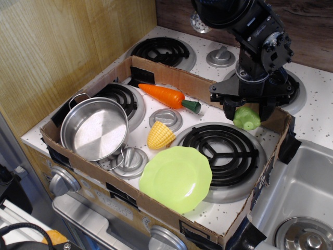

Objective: Take broccoli out of pan

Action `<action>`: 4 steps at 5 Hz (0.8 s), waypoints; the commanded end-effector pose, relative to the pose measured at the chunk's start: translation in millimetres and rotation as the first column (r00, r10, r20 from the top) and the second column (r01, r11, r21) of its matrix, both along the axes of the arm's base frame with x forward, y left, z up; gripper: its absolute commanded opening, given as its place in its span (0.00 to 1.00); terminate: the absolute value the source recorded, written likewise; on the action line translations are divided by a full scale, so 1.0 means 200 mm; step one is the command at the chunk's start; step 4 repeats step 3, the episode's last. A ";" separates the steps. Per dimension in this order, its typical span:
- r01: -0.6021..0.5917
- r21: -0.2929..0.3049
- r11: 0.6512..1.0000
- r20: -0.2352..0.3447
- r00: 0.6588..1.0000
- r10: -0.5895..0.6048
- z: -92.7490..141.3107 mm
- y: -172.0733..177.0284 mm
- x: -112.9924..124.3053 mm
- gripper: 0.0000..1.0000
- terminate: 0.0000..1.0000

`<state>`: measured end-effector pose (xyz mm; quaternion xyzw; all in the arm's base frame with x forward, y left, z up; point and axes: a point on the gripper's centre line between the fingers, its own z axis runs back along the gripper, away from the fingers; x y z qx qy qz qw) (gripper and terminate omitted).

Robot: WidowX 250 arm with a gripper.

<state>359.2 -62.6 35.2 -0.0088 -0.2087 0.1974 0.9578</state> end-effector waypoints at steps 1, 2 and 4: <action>0.014 0.003 1.000 0.050 0.999 -0.014 0.15 0.01 0.02 1.00 0.00; -0.009 0.053 0.999 0.054 0.999 0.007 0.29 0.07 0.01 1.00 0.00; -0.014 0.091 0.996 0.041 0.999 0.010 0.40 0.12 0.02 1.00 1.00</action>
